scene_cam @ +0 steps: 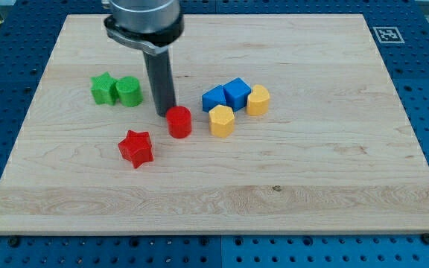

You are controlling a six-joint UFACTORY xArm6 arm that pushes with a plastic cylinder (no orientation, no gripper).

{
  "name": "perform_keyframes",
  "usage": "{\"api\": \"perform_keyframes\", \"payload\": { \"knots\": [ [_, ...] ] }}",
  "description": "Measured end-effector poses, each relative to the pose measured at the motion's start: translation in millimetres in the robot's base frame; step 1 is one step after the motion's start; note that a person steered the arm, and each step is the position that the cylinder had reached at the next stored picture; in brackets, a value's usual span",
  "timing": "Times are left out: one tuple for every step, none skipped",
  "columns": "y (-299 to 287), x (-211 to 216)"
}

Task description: Move the red circle below the yellow hexagon

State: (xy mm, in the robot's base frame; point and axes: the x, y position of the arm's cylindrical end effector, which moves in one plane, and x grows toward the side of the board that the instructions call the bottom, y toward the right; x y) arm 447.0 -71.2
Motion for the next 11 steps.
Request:
{"api": "perform_keyframes", "payload": {
  "knots": [
    [10, 27],
    [2, 29],
    [0, 35],
    [0, 54],
    [12, 61],
    [30, 61],
    [41, 61],
    [47, 61],
    [47, 61],
    [38, 50],
    [15, 28]
  ]
}}
